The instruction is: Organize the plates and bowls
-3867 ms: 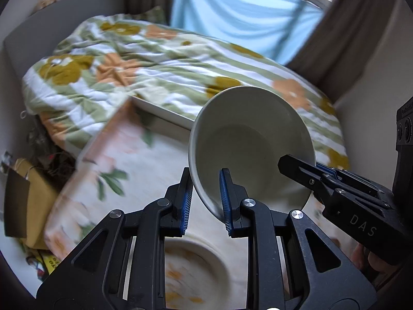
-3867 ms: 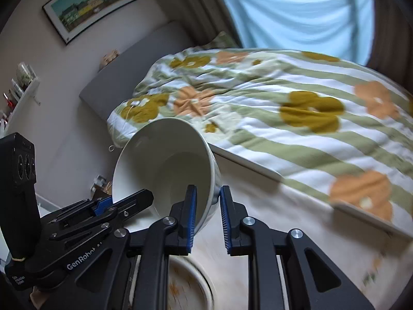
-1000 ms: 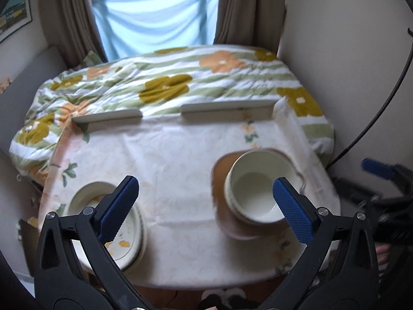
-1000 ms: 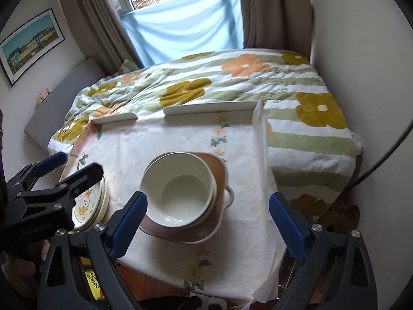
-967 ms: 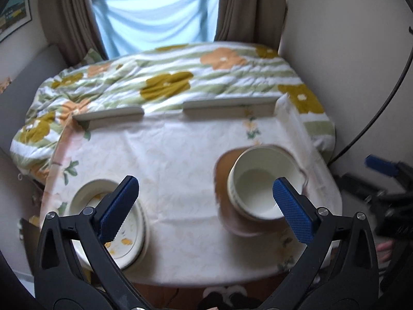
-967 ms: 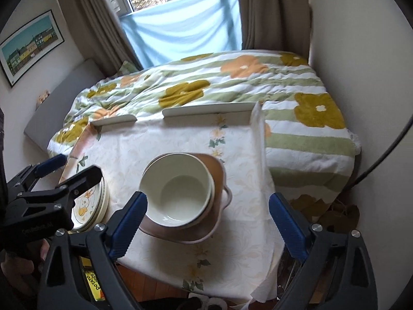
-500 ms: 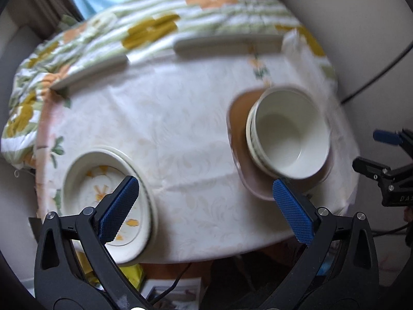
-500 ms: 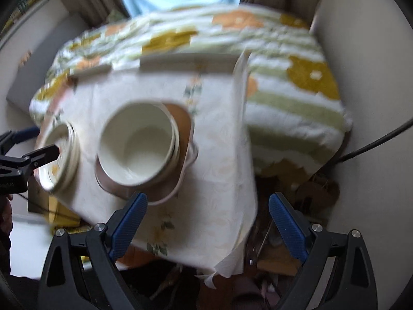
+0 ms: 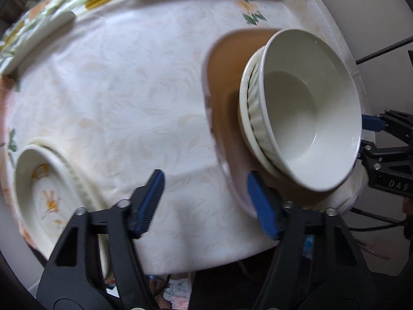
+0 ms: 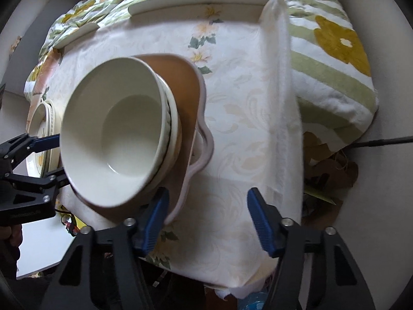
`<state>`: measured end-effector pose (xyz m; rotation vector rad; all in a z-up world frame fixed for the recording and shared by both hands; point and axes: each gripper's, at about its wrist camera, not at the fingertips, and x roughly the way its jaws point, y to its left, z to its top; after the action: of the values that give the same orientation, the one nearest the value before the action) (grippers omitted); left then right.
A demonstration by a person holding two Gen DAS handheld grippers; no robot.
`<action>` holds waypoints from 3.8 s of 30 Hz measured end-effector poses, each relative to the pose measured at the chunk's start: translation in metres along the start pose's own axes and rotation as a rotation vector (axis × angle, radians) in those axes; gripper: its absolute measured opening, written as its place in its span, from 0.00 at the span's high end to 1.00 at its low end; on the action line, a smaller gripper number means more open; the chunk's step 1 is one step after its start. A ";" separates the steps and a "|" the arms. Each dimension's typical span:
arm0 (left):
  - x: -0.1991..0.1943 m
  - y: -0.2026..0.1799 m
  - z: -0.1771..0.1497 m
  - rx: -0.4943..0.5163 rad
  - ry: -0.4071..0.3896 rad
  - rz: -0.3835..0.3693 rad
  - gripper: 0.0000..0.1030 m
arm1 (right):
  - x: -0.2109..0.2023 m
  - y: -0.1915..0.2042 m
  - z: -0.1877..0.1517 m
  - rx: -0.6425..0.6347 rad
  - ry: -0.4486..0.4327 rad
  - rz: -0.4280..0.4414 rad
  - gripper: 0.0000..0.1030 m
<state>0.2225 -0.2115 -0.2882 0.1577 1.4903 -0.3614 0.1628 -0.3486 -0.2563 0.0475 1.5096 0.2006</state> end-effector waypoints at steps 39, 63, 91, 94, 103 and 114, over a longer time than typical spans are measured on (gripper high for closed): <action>-0.044 -0.029 -0.038 0.072 -0.275 0.058 0.86 | -0.020 0.035 -0.015 -0.217 -0.245 0.011 0.87; -0.107 0.182 -0.134 0.080 -0.258 0.092 0.86 | -0.017 0.254 -0.005 -0.243 -0.260 0.030 0.87; -0.062 0.230 -0.137 0.005 -0.160 0.032 0.86 | 0.028 0.282 0.001 -0.120 -0.180 0.034 0.86; -0.062 0.236 -0.134 -0.057 -0.139 0.008 0.86 | 0.028 0.280 0.002 -0.102 -0.164 0.053 0.86; -0.064 0.243 -0.136 -0.162 -0.115 -0.018 0.86 | 0.025 0.277 0.004 -0.040 -0.131 0.084 0.86; -0.083 0.234 -0.147 -0.141 -0.154 0.062 0.85 | 0.009 0.276 -0.010 -0.023 -0.185 0.061 0.86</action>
<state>0.1580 0.0667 -0.2463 0.0621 1.3500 -0.2129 0.1253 -0.0770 -0.2231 0.0916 1.3227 0.2562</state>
